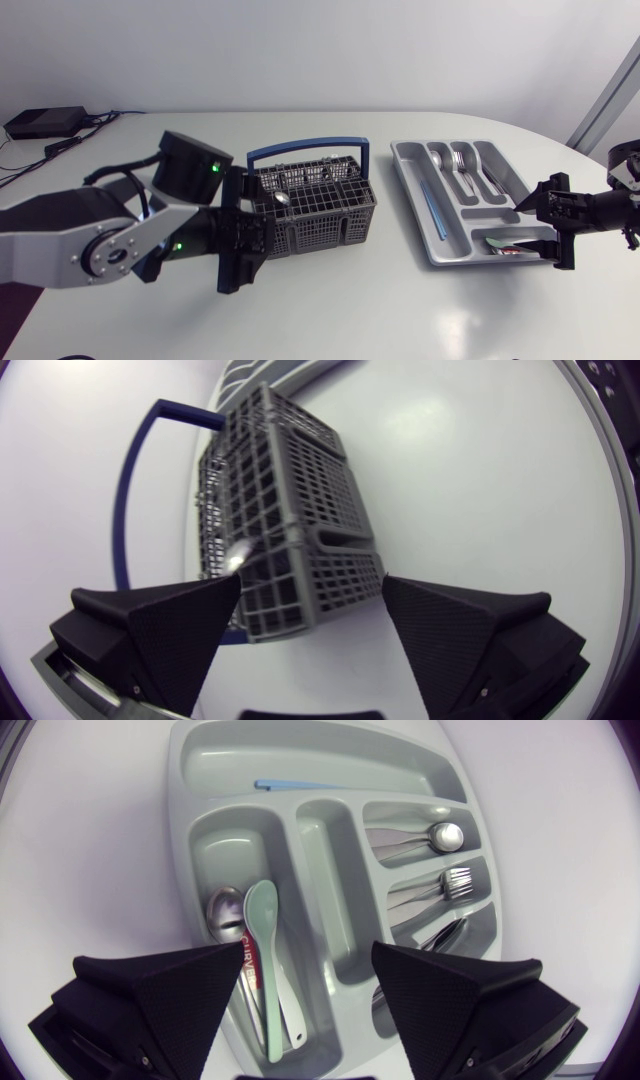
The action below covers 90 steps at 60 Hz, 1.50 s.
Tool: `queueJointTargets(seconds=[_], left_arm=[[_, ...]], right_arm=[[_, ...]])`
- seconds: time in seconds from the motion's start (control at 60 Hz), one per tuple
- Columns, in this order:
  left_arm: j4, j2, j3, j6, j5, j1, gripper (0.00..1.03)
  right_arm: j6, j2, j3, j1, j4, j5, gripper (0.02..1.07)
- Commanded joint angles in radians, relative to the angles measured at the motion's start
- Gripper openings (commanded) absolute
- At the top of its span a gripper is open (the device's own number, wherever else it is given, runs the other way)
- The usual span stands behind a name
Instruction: Unload the cutlery basket into the drawer organizer.
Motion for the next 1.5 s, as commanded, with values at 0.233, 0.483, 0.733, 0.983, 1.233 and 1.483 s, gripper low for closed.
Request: queueJointTargets(seconds=[0.233, 0.483, 0.733, 0.983, 1.233, 1.483], left_arm=[[0.078, -0.072, -0.042, 0.070, -0.029, -0.010, 0.93], [0.047, -0.124, -0.018, 0.093, -0.029, -0.016, 0.77], [0.081, -0.112, -0.005, 0.134, -0.023, -0.021, 0.38], [0.170, -0.046, -0.014, 0.207, -0.023, -0.019, 0.38], [0.340, 0.067, -0.047, 0.295, -0.029, -0.007, 0.41], [0.400, 0.109, -0.047, 0.357, -0.042, 0.010, 0.43]], right_arm=[[0.035, -0.053, -0.079, 0.007, -0.001, -0.030, 1.00], [0.057, -0.070, -0.084, 0.010, -0.004, -0.030, 1.00], [0.081, -0.081, -0.095, 0.025, 0.004, -0.032, 1.00], [0.096, -0.107, -0.104, 0.031, -0.005, -0.046, 1.00], [0.116, -0.159, -0.118, 0.034, -0.039, -0.084, 1.00], [0.119, -0.171, -0.134, 0.033, -0.048, -0.096, 1.00]])
